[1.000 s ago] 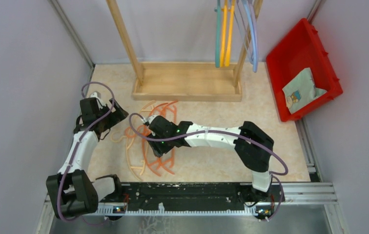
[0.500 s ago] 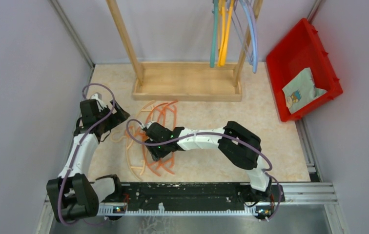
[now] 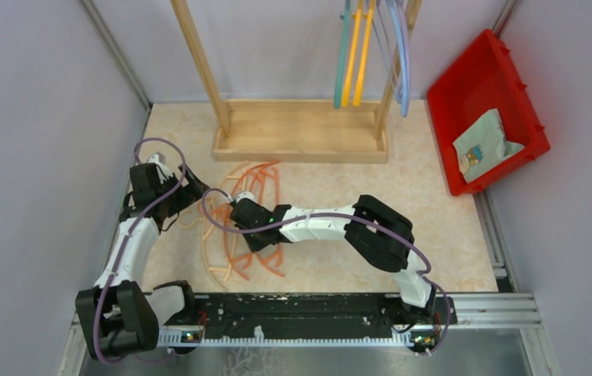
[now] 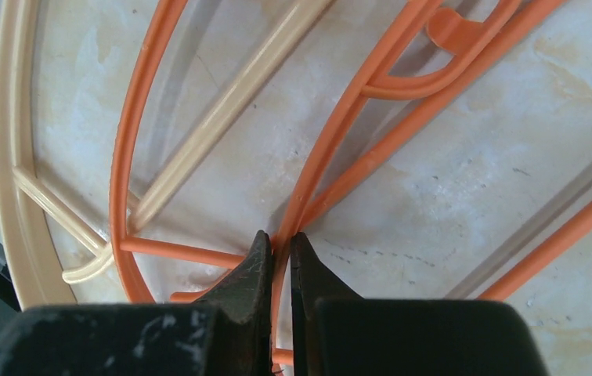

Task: Organize the hangers

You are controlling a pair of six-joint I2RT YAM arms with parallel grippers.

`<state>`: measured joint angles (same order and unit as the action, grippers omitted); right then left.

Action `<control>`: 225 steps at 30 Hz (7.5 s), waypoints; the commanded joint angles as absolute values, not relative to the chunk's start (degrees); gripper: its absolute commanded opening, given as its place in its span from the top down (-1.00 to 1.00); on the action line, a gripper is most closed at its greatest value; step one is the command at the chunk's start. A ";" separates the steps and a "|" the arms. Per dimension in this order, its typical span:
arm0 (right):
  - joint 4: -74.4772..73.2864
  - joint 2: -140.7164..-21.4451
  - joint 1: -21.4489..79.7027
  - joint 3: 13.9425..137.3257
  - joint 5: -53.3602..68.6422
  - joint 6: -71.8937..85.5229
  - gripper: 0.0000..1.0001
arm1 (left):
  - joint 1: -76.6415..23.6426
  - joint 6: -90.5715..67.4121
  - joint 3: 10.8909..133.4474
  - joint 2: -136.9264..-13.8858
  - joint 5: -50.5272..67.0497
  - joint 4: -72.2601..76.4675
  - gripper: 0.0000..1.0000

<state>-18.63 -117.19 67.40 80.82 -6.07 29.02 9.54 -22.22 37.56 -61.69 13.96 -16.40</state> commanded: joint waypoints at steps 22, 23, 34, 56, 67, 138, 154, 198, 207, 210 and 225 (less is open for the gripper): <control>-17.84 -96.56 53.88 113.01 -6.61 29.76 1.00 | 9.94 -24.53 36.54 -60.20 16.99 -12.88 -0.99; -17.49 -97.84 53.56 115.62 -7.07 29.53 1.00 | 9.93 -24.61 36.56 -60.18 17.04 -12.79 -0.99; -14.64 -102.59 52.96 128.04 -13.84 24.12 1.00 | 9.98 -24.94 35.63 -59.44 17.13 -13.01 -0.99; 2.07 -102.38 45.36 124.10 -28.15 23.37 1.00 | 9.97 -23.87 34.19 -59.93 16.87 -12.96 -0.99; 2.45 -101.58 43.25 121.01 -34.28 27.80 1.00 | 9.97 -23.47 33.75 -60.92 16.64 -12.42 -0.99; -17.94 -118.76 74.62 87.33 -3.09 32.29 -0.13 | 14.96 -29.23 33.32 -66.33 5.47 -14.48 -0.99; -17.75 -122.65 73.71 86.93 -4.48 33.68 0.89 | 15.03 -28.83 32.26 -62.82 7.56 -13.74 -0.99; -33.38 -98.20 69.57 76.10 -11.20 27.68 -0.05 | 15.21 -31.39 31.21 -57.78 13.38 -13.89 -0.99; -29.98 -96.20 72.64 65.24 -11.08 31.22 -0.26 | 15.21 -30.59 31.11 -58.58 13.30 -14.06 -0.99; -28.80 -97.44 73.18 64.24 -12.49 31.48 -0.26 | 15.21 -30.40 31.03 -58.33 13.53 -14.17 -0.99; -27.88 -105.36 77.69 63.46 -16.29 32.55 -0.03 | 15.22 -29.44 30.37 -58.01 13.50 -13.94 -0.99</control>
